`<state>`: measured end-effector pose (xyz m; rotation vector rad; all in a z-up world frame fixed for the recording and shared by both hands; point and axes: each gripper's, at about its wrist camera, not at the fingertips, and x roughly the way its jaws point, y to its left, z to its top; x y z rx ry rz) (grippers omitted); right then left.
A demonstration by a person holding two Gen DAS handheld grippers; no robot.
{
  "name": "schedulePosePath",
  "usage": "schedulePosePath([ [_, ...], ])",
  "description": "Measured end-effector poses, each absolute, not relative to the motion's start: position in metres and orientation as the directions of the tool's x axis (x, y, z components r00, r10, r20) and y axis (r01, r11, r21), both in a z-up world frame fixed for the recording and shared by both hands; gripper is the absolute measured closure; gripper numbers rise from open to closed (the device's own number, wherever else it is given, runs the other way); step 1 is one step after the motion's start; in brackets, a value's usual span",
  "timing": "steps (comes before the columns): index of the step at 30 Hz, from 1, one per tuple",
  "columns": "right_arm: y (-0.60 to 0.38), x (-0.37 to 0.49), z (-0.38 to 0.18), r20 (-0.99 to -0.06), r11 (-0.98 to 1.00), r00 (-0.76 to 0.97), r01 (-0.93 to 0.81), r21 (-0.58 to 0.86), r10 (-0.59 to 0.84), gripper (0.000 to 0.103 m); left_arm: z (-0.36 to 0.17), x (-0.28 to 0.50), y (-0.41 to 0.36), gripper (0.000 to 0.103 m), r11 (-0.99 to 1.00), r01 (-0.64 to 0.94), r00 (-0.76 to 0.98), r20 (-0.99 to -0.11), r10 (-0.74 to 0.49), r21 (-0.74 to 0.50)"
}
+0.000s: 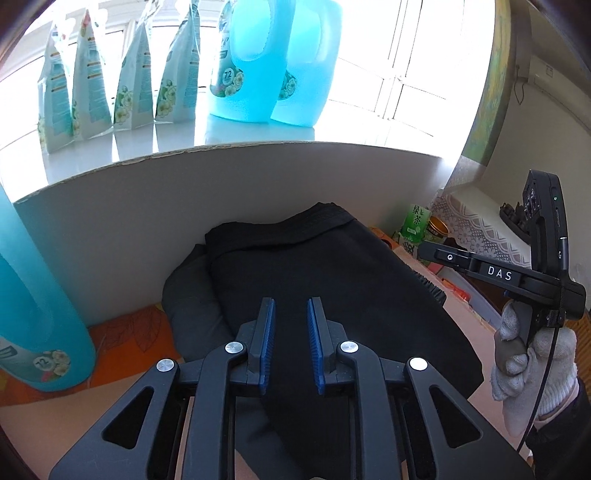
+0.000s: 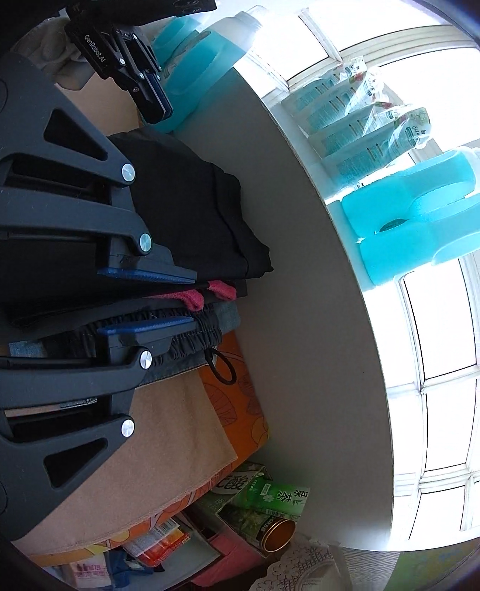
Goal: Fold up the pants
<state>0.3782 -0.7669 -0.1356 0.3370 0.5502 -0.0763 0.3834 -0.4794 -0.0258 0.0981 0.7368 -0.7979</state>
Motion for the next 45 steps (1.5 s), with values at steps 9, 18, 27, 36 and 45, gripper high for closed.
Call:
schedulePosePath([
  [9, -0.744, 0.325, -0.122, -0.484, 0.957, 0.875, 0.135, 0.255, 0.005, 0.072, 0.001, 0.337, -0.475, 0.067, 0.706, 0.698, 0.512, -0.606, -0.608, -0.12],
  [18, -0.707, 0.266, -0.117, -0.455, 0.966, 0.891, 0.121, 0.229, -0.004, 0.052, 0.021, 0.284, -0.451, 0.064, 0.697, 0.71, 0.528, -0.583, -0.617, -0.095],
  [27, -0.665, 0.211, -0.106, -0.425, 0.978, 0.904, 0.131, 0.16, -0.051, 0.044, 0.038, 0.236, -0.42, 0.063, 0.689, 0.722, 0.549, -0.551, -0.629, -0.068],
  [36, -0.616, 0.149, -0.101, -0.368, 0.983, 0.922, 0.164, 0.085, -0.122, 0.021, 0.041, 0.197, -0.371, 0.05, 0.685, 0.722, 0.544, -0.534, -0.647, -0.094],
  [45, -0.564, 0.08, -0.098, -0.295, 0.984, 0.945, 0.168, 0.063, -0.142, 0.004, 0.041, 0.145, -0.303, 0.034, 0.694, 0.709, 0.553, -0.514, -0.656, -0.123],
])
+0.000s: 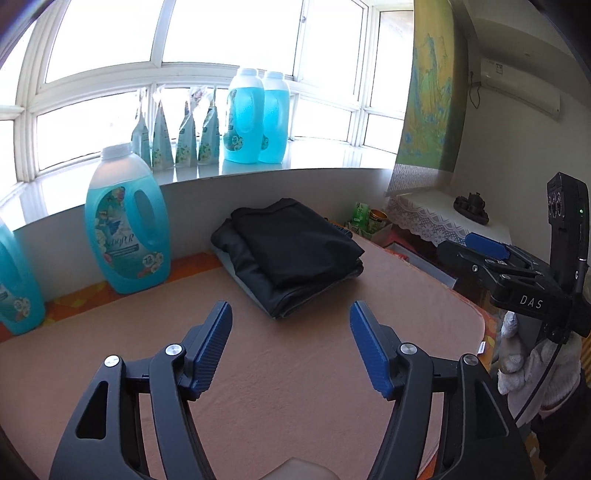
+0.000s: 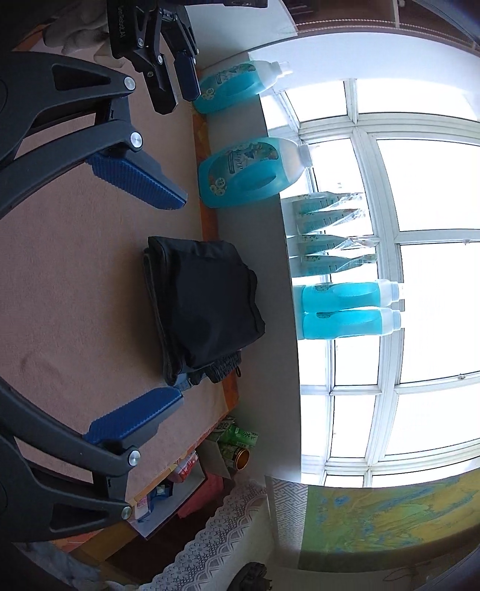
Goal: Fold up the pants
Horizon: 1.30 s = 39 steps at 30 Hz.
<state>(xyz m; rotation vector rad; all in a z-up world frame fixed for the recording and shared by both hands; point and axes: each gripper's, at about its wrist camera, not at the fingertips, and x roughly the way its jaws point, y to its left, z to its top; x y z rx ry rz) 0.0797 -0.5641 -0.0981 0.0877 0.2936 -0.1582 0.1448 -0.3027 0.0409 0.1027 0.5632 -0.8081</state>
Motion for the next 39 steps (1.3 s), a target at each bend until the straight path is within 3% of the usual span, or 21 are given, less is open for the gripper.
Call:
schedulePosePath([
  [3, -0.547, 0.062, -0.101, -0.278, 0.984, 0.947, 0.176, 0.038, -0.159, 0.0, 0.037, 0.13, -0.283, 0.026, 0.707, 0.696, 0.559, -0.521, -0.645, -0.129],
  [7, -0.528, 0.041, -0.106, -0.274, 0.987, 0.951, 0.158, 0.028, -0.145, 0.0, 0.035, 0.11, -0.258, 0.024, 0.731, 0.674, 0.583, -0.528, -0.617, -0.11],
  [22, -0.504, -0.018, -0.133, -0.266, 0.975, 0.951, 0.193, 0.112, -0.158, 0.0, 0.022, 0.032, -0.202, 0.021, 0.805, 0.592, 0.694, -0.484, -0.533, -0.039],
  [39, -0.495, -0.021, -0.17, -0.32, 0.961, 0.923, 0.257, 0.096, -0.215, 0.0, -0.02, 0.025, -0.165, 0.021, 0.904, 0.422, 0.741, -0.546, -0.391, -0.074],
])
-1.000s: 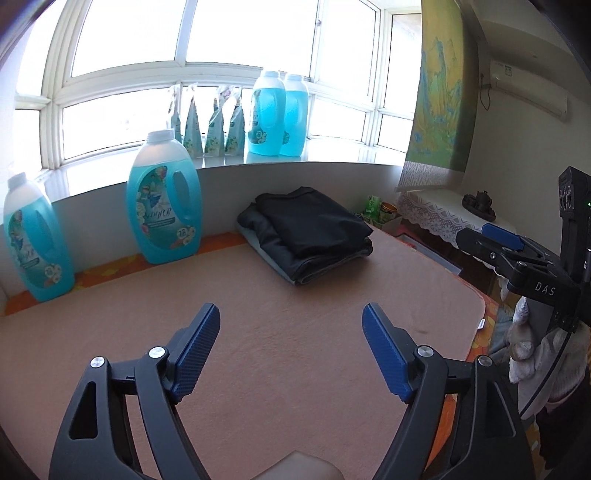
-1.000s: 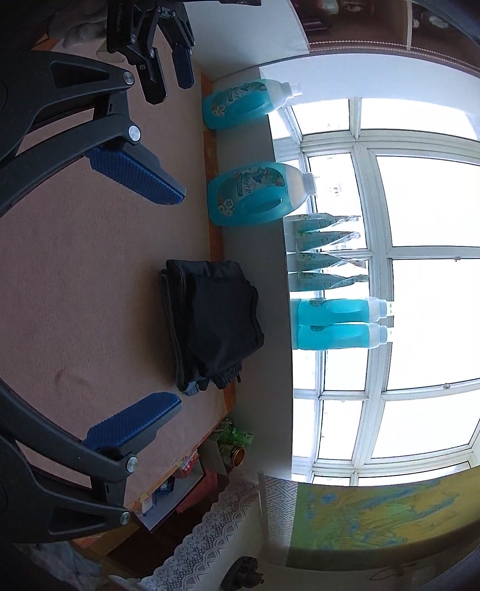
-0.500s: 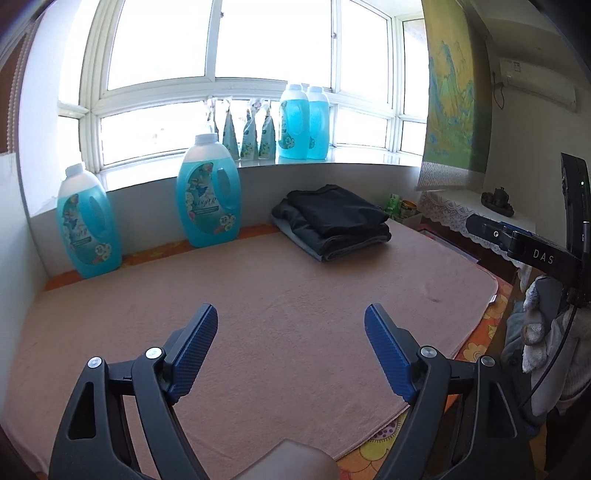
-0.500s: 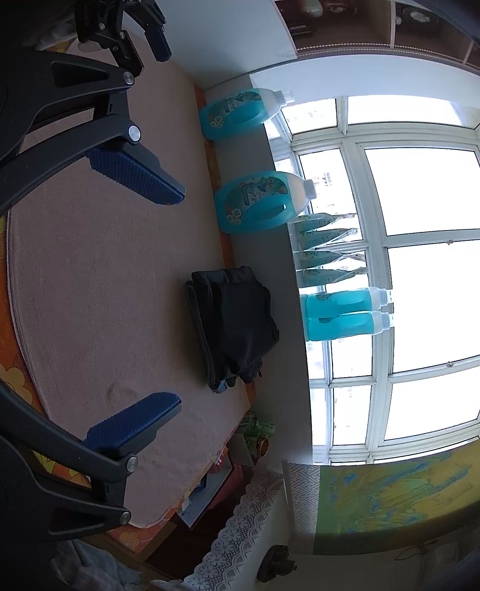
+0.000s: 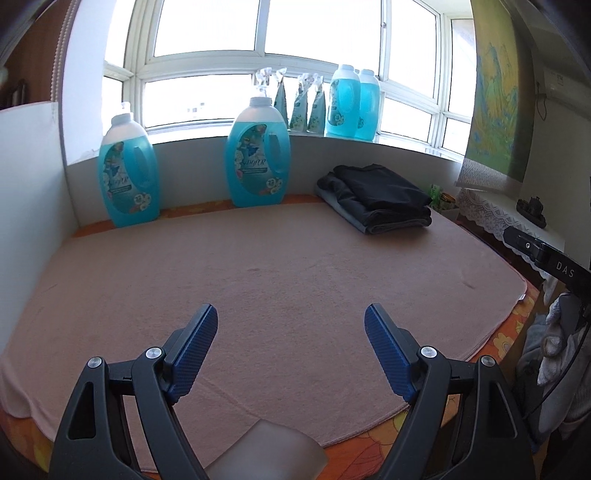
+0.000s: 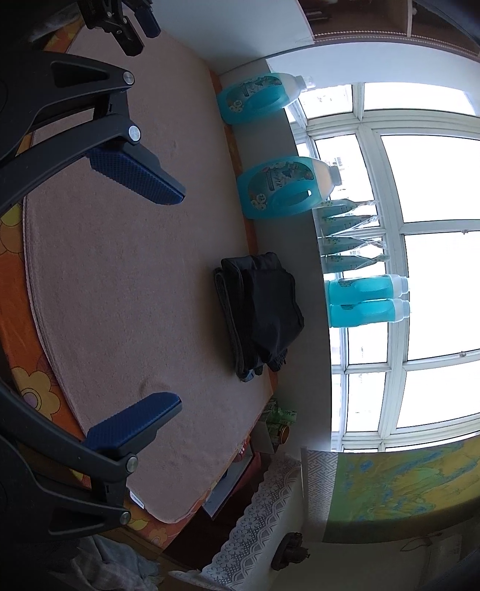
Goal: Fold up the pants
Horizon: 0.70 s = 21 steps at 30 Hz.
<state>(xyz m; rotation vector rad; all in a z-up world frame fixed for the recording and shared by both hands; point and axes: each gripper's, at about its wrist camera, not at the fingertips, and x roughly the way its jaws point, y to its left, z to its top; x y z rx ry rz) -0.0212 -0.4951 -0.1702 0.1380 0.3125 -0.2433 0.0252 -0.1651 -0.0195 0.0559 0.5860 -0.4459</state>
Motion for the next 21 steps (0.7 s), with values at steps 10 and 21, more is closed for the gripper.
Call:
schedulePosePath([
  [10, -0.493, -0.017, -0.171, -0.316, 0.964, 0.924, 0.251, 0.081, -0.214, 0.0, -0.02, 0.024, -0.16, 0.021, 0.914, 0.398, 0.746, -0.55, -0.376, -0.085],
  [21, -0.484, -0.013, -0.172, -0.316, 0.97, 0.927, 0.233, 0.067, -0.201, 0.0, -0.019, 0.024, -0.156, 0.021, 0.92, 0.382, 0.754, -0.547, -0.364, -0.086],
])
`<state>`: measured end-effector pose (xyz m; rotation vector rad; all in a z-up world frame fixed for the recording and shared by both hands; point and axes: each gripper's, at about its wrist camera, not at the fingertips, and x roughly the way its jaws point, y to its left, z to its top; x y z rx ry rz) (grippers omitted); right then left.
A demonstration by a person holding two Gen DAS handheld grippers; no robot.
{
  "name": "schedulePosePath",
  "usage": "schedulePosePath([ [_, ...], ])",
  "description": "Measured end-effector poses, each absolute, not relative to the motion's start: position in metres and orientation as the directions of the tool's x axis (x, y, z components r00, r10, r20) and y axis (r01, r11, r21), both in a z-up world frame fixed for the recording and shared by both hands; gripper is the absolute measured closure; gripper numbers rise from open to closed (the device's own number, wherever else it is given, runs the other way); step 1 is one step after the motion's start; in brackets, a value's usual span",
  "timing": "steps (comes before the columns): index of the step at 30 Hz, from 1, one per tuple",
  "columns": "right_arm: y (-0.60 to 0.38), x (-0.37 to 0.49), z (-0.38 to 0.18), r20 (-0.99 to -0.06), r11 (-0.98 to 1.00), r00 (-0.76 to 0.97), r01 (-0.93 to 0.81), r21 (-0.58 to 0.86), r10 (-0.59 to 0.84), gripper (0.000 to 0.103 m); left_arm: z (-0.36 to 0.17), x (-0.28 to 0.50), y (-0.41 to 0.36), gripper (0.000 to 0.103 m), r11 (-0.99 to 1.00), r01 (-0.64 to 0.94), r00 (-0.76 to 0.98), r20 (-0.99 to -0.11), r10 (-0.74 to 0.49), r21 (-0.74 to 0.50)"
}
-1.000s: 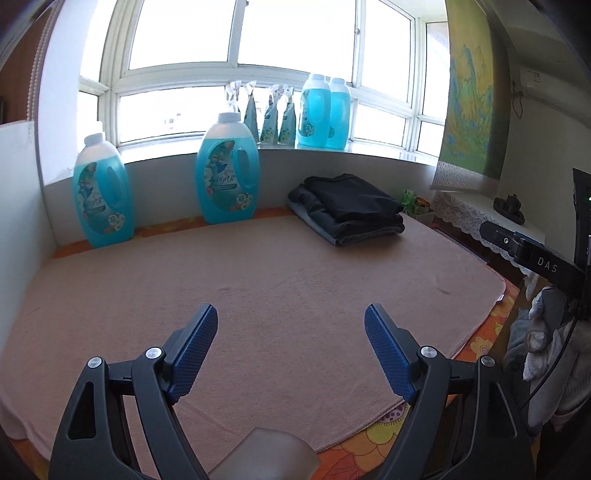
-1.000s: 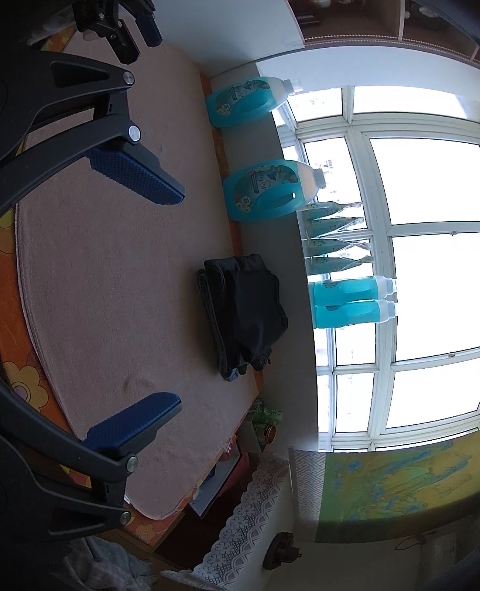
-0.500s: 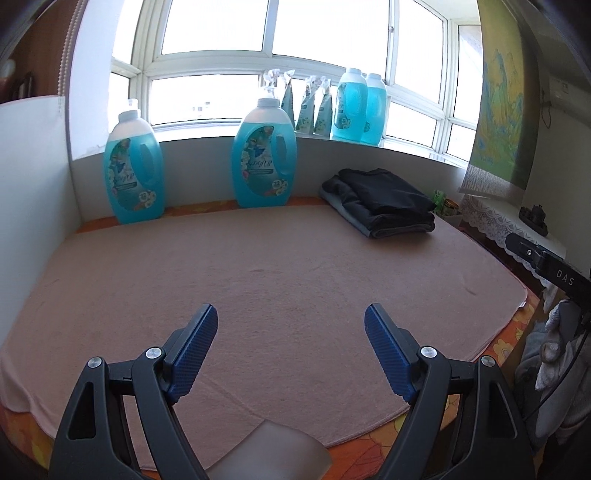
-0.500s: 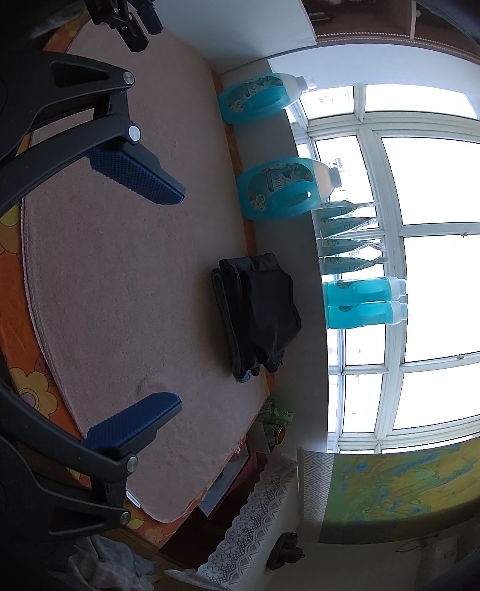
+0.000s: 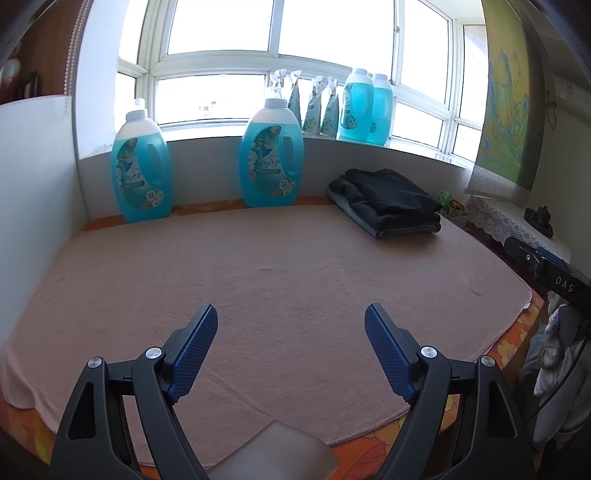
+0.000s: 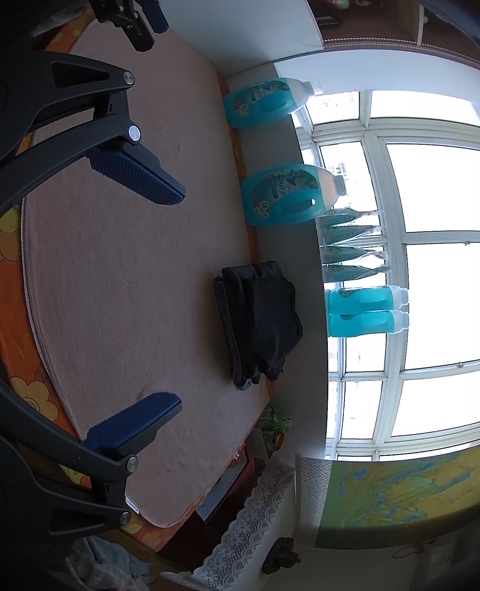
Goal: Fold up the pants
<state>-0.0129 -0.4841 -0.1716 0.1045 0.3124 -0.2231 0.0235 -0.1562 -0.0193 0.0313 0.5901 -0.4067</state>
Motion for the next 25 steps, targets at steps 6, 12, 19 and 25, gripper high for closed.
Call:
schedulePosePath([
  [6, -0.482, -0.011, -0.173, -0.322, 0.971, 0.927, 0.227, 0.07, -0.193, 0.0, -0.019, 0.023, -0.155, 0.021, 0.924, 0.375, 0.758, -0.547, -0.356, -0.082],
  [12, -0.48, -0.01, -0.174, -0.326, 0.973, 0.927, 0.221, 0.067, -0.188, 0.0, -0.019, 0.02, -0.157, 0.021, 0.927, 0.369, 0.767, -0.54, -0.347, -0.072],
  [19, -0.482, -0.008, -0.18, -0.338, 0.972, 0.924, 0.22, 0.079, -0.182, 0.0, -0.023, 0.02, -0.157, 0.021, 0.933, 0.353, 0.774, -0.54, -0.332, -0.068],
  [25, -0.483, -0.003, -0.184, -0.351, 0.973, 0.92, 0.214, 0.086, -0.171, 0.0, -0.025, 0.023, -0.155, 0.021, 0.943, 0.329, 0.775, -0.554, -0.302, -0.054],
])
